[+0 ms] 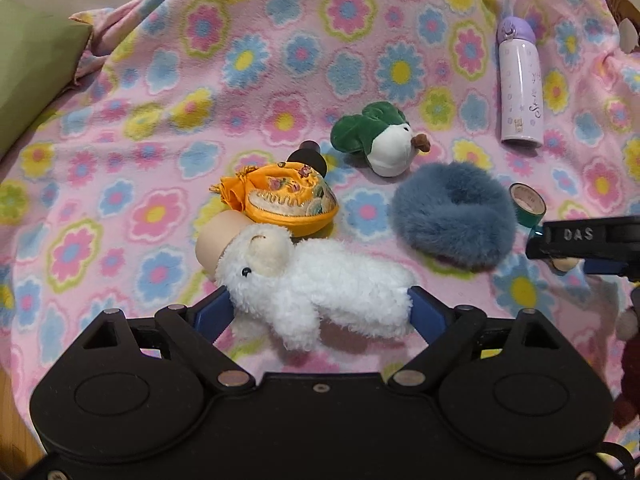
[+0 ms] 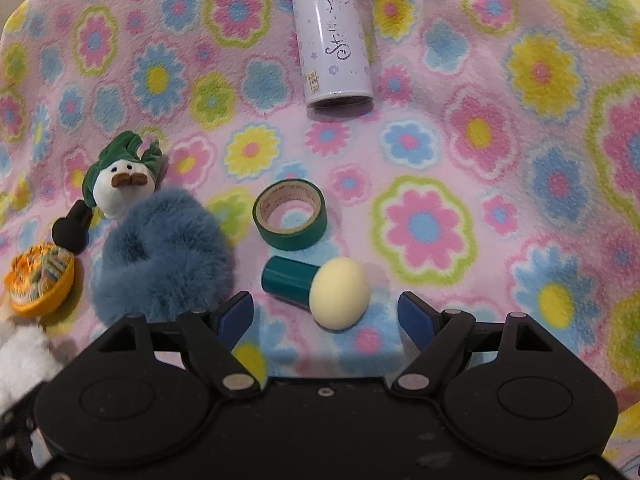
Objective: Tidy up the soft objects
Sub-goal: 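Close the right tool on the cream egg sponge while the left tool lifts the bear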
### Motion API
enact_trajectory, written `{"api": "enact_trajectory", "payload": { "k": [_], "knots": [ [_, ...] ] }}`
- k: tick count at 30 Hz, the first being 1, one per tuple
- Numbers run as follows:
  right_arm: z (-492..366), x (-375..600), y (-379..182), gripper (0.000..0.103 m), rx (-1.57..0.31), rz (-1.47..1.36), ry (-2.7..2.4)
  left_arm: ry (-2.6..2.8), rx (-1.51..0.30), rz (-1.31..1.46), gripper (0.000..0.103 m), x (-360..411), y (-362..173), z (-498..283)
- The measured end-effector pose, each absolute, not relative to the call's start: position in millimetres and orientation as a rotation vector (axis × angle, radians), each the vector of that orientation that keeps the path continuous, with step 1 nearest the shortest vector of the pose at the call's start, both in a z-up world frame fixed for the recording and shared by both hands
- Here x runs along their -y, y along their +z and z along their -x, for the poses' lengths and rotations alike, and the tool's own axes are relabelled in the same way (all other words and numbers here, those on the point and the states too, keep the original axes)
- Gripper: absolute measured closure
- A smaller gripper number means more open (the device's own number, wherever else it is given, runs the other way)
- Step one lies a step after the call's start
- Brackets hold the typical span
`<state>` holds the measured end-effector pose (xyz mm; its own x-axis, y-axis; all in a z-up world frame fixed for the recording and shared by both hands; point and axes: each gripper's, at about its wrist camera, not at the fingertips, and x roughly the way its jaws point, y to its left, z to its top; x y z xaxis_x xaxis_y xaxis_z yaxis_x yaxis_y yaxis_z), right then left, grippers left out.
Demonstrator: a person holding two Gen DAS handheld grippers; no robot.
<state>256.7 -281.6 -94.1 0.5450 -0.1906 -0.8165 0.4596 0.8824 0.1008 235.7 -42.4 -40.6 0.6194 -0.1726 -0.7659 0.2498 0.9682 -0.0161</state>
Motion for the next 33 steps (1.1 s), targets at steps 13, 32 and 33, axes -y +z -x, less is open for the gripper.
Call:
{"api": "enact_trajectory", "payload": {
  "k": [13, 32, 33],
  "knots": [
    [-265, 280, -93, 0.044, -0.915, -0.326, -0.407, -0.263, -0.874, -0.072, 0.015, 41, -43, -228],
    [-192, 259, -32, 0.044, -0.787, -0.285, -0.306, -0.275, -0.772, -0.054, 0.015, 32, 0, -175],
    [-185, 256, -29, 0.044, -0.779, -0.285, -0.295, -0.274, -0.767, -0.054, 0.015, 31, 3, -169]
  ]
}}
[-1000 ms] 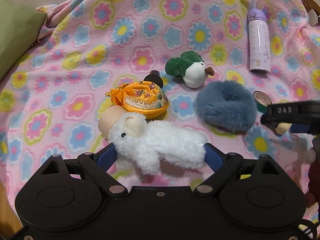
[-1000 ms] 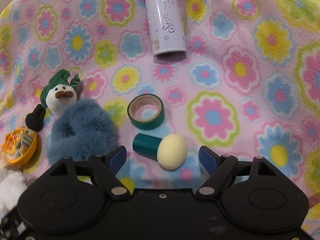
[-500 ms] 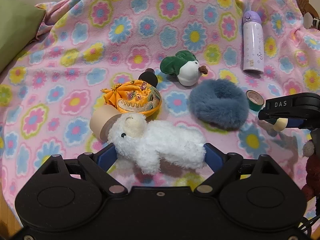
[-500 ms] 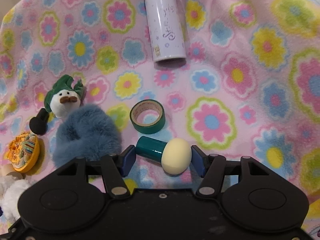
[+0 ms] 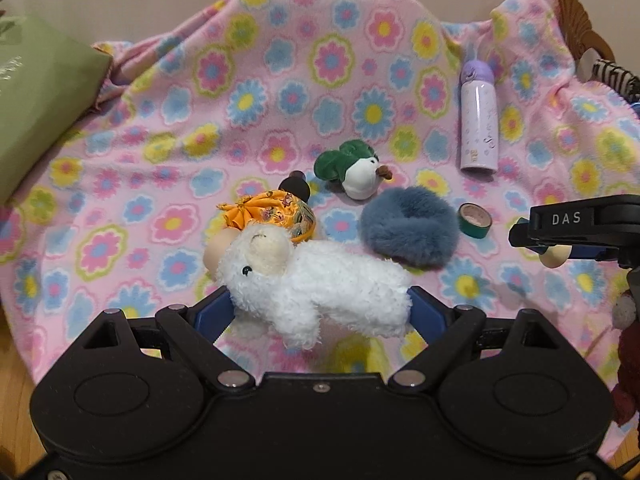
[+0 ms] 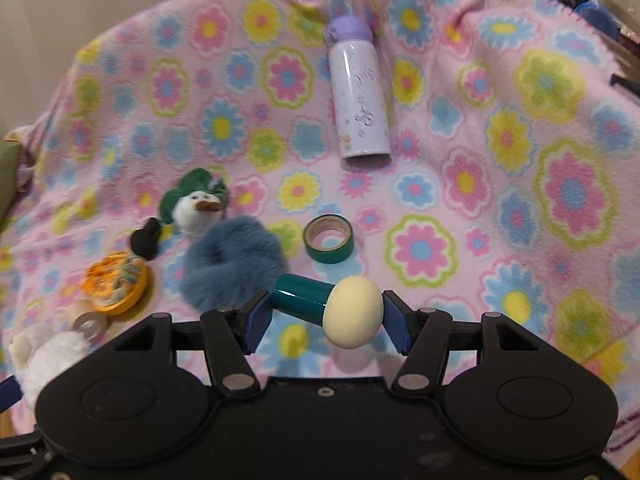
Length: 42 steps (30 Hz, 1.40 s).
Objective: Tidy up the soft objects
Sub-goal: 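Close the right tool on the cream egg sponge while the left tool lifts the bear, then carry the bear in the left tool while the right tool carries the sponge to the basket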
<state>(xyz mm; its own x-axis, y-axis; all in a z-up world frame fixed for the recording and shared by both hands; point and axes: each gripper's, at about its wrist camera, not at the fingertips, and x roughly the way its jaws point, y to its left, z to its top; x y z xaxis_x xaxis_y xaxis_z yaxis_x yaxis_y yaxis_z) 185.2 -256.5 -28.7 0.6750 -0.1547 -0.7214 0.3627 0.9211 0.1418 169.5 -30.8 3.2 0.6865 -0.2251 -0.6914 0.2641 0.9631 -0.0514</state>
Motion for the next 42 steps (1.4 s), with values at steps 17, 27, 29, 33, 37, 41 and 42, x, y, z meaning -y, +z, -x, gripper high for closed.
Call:
{"api": "enact_trajectory", "payload": {
  "k": [17, 27, 29, 33, 37, 41, 42],
  "knots": [
    [-43, 217, -5, 0.044, -0.738, -0.286, -0.110, -0.240, -0.818, 0.007, 0.015, 15, 13, -69],
    [12, 210, -22, 0.044, -0.791, -0.345, -0.053, -0.229, -0.876, 0.044, 0.015, 8, 5, -33],
    [18, 209, -24, 0.044, -0.798, -0.350, -0.047, -0.231, -0.893, 0.065, 0.015, 5, 4, -30],
    [27, 205, -27, 0.044, -0.811, -0.352, -0.032, -0.229, -0.905, 0.073, 0.015, 3, 4, -26],
    [31, 206, -35, 0.043, -0.844, -0.394, -0.023, -0.216, -0.922, 0.080, 0.015, 2, 1, -28],
    [29, 212, -40, 0.043, -0.865, -0.425, -0.044, -0.201, -0.976, 0.096, 0.015, -2, -8, -33],
    [29, 213, -40, 0.043, -0.868, -0.430, -0.044, -0.202, -0.987, 0.101, 0.015, -2, -11, -34]
  ]
}}
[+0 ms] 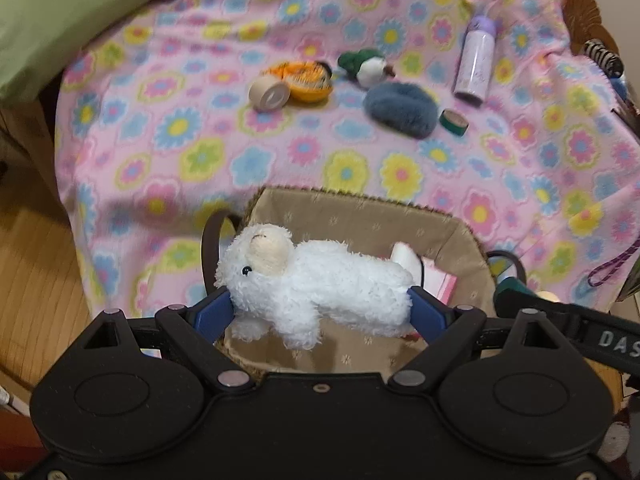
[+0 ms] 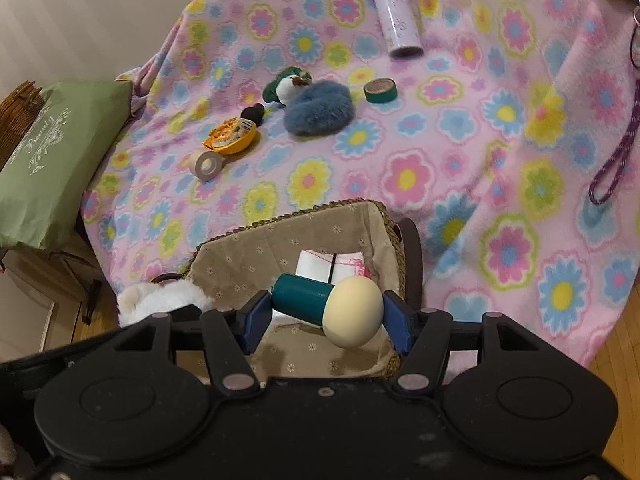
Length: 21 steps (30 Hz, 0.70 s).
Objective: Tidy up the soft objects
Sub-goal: 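Carry the bear in the left tool while the right tool carries the sponge to the basket, then open the right tool to drop the sponge while the left tool releases the bear inside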
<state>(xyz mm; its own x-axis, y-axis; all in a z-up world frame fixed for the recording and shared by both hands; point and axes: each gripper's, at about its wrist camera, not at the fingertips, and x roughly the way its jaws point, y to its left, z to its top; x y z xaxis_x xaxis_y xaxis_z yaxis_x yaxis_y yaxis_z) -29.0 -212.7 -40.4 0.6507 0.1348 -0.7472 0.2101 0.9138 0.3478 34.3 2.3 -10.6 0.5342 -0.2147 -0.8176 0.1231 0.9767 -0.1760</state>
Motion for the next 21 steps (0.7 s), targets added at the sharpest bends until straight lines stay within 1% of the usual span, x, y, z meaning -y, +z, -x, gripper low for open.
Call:
{"api": "enact_trajectory", "payload": {
  "k": [5, 18, 21],
  "knots": [
    [27, 213, -41, 0.043, -0.880, -0.435, -0.043, -0.206, -1.020, 0.100, 0.015, -1, -19, -36],
    [22, 205, -42, 0.042, -0.910, -0.392, -0.031, -0.194, -1.036, 0.033, 0.015, 4, -25, -34],
    [22, 205, -42, 0.041, -0.909, -0.386, -0.032, -0.191, -1.036, 0.016, 0.012, 5, -26, -33]
  ]
}}
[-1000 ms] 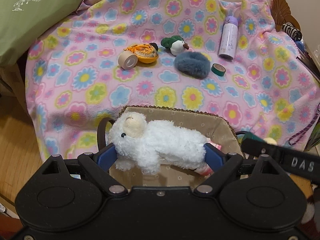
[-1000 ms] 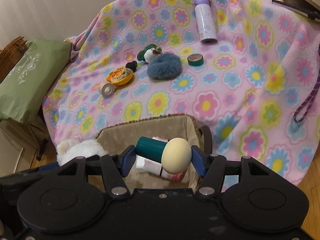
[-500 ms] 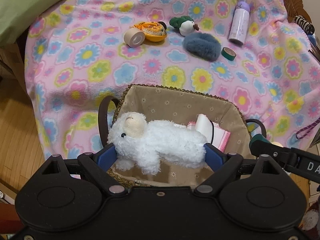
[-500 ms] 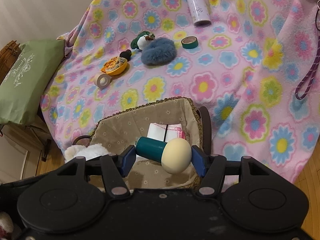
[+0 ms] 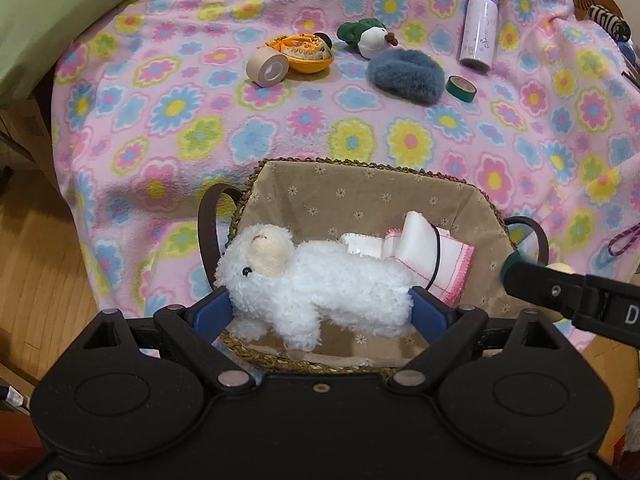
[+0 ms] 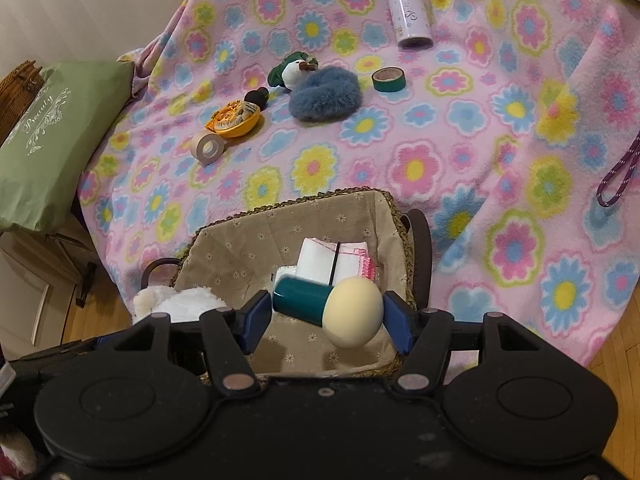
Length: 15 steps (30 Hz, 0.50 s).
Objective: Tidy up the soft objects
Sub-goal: 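Open the right tool to drop the sponge while the left tool releases the bear inside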
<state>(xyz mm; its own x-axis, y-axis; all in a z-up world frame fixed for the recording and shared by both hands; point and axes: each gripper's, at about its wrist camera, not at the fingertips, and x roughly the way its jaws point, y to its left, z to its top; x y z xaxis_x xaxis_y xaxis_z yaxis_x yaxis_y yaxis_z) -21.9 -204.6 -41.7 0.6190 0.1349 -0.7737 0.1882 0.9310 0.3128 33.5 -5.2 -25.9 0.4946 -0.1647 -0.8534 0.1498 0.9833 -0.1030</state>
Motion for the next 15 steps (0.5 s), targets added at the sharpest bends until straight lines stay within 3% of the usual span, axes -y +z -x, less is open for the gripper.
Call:
{"api": "enact_trajectory", "payload": {
  "k": [15],
  "knots": [
    [25.7, 205.1, -40.0, 0.034, -0.897, -0.381, -0.038, -0.198, -1.047, 0.015, 0.010, 4.4, -27.4, -33.2]
  ]
}}
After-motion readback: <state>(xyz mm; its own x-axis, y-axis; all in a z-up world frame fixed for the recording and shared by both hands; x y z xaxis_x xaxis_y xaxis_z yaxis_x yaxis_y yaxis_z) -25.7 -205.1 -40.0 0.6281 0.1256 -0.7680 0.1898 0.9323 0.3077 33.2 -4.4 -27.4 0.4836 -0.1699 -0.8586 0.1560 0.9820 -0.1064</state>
